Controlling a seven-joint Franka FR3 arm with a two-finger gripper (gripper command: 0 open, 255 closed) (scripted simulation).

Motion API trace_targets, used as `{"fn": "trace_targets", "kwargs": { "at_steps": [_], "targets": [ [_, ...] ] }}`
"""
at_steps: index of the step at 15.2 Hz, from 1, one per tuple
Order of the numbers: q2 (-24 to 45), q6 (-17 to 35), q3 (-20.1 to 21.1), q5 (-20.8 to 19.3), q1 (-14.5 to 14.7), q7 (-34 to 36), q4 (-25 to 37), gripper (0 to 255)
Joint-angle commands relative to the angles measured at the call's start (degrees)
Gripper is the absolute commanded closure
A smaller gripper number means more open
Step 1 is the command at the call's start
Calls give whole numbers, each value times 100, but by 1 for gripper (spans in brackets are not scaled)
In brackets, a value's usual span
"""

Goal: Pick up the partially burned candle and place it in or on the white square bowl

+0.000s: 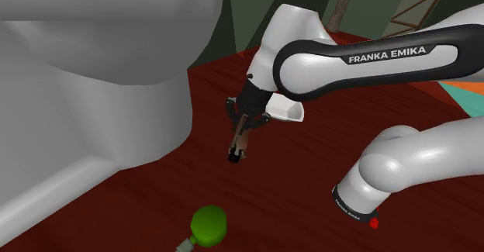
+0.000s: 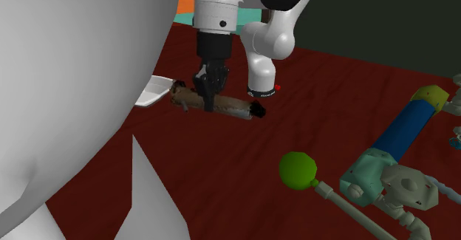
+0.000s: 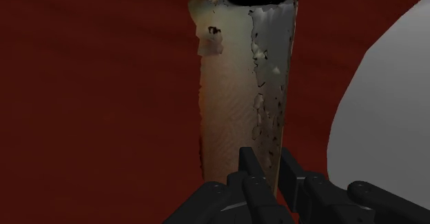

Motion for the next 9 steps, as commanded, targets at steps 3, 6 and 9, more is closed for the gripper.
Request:
{"fn": "trace_targets", "kwargs": {
  "at_steps": [3, 6, 9],
  "targets": [
    [-34, -13, -518, -189, -223, -612, -158, 255],
    [5, -7, -910, -365, -442, -1083, -224, 255],
    [120, 14, -1286, -559, -690, -1545, -222, 255]
  ]
}}
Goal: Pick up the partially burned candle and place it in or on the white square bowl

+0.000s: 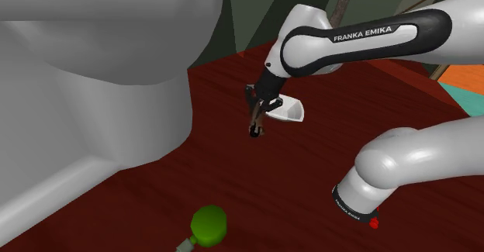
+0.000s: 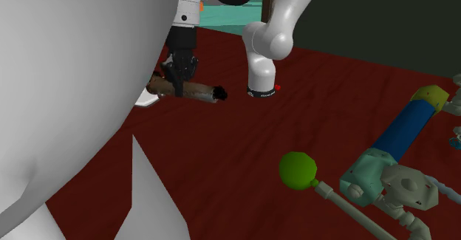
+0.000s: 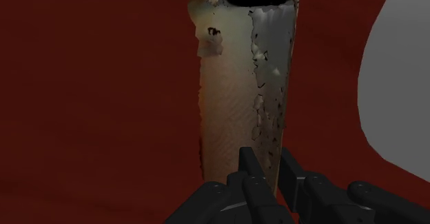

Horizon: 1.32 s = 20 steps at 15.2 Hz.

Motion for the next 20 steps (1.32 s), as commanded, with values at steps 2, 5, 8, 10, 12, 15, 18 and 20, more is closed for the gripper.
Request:
{"fn": "trace_targets", "kwargs": {
  "at_steps": [2, 5, 8, 10, 12, 15, 18, 20],
  "targets": [
    [107, -9, -396, -205, -258, -486, 23, 255],
    [341, 26, -740, -402, -519, -923, 141, 255],
    [635, 59, -1065, -589, -769, -1340, 326, 255],
    [860, 77, -1273, -705, -922, -1605, 485, 255],
    [1103, 87, -1469, -807, -1068, -1863, 672, 255],
    [1497, 86, -1750, -937, -1260, -2231, 1003, 255],
    [1919, 60, -2012, -1033, -1426, -2583, 1390, 255],
    [2212, 25, -2173, -1075, -1526, -2810, 1679, 255]
  ]
}}
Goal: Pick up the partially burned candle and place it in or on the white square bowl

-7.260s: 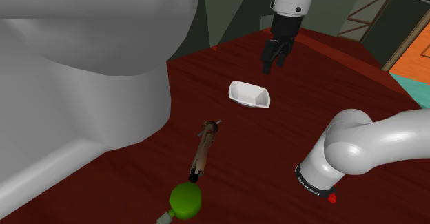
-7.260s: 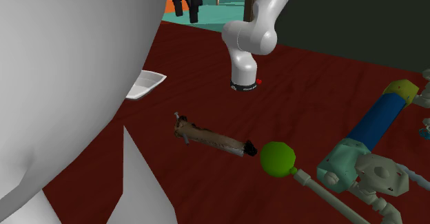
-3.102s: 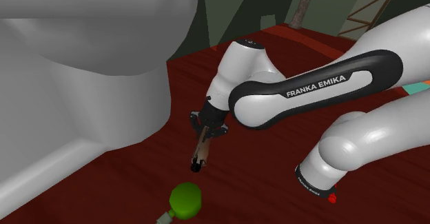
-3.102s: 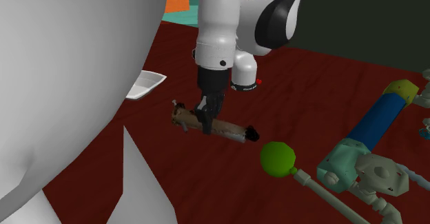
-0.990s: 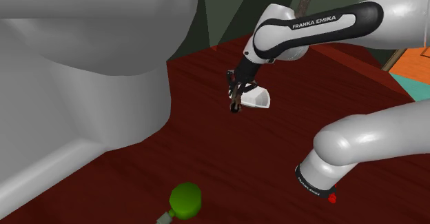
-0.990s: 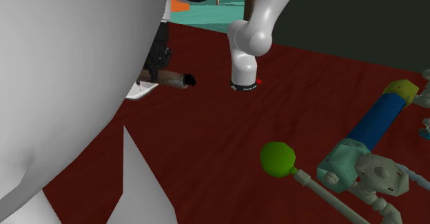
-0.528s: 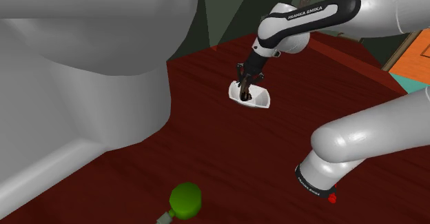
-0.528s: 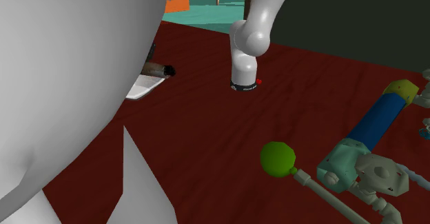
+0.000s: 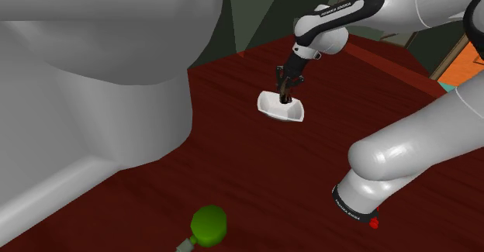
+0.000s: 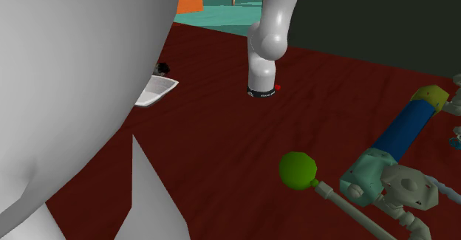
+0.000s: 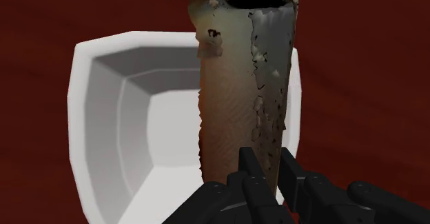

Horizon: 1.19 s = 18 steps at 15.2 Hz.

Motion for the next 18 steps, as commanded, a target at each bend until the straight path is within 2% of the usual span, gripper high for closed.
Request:
{"fn": "trace_targets", "kwargs": {
  "at_steps": [1, 14, 18],
  "targets": [
    [319, -60, -175, -44, -109, -251, 336, 255],
    [897, 1008, -171, 182, -47, -524, -170, 255],
    [897, 1008, -169, 183, -49, -524, -170, 255]
  ]
}}
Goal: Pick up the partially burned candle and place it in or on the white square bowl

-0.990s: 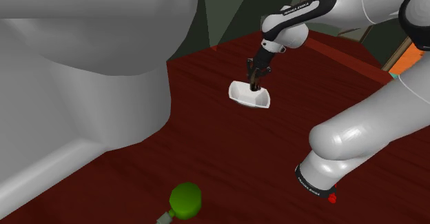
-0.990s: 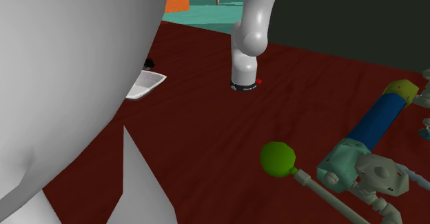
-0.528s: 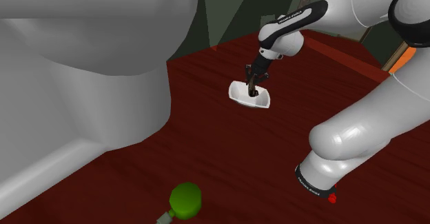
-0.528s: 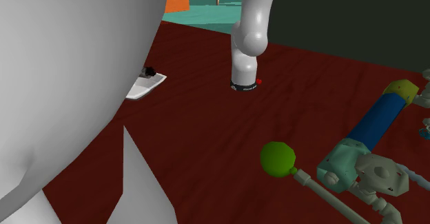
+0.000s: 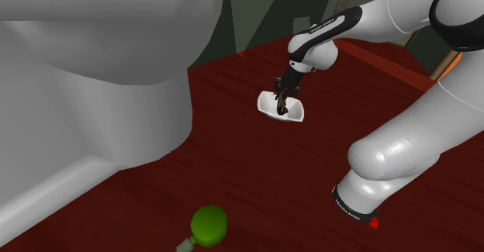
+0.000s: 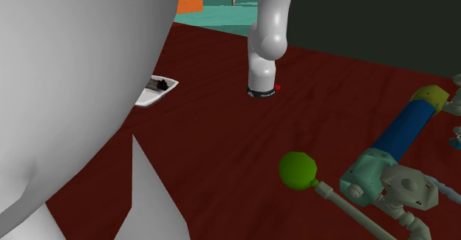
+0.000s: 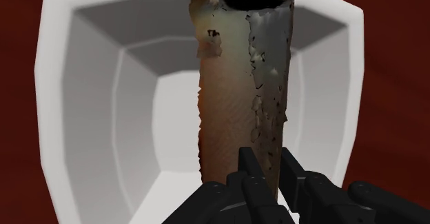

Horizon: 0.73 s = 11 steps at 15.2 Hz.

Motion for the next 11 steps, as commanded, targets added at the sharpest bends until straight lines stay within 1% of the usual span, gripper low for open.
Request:
{"fn": "trace_targets", "kwargs": {
  "at_steps": [1, 4, 5, 10, 11],
  "targets": [
    [39, 9, -4, 1, -4, -2, -22, 255],
    [39, 9, -3, 1, -5, -2, -22, 255],
    [37, -2, -12, -1, -12, -15, -16, 0],
    [39, 9, -3, 1, -5, -2, -22, 0],
    [-111, -195, -19, -52, -29, 30, 30, 0]
  ]
}}
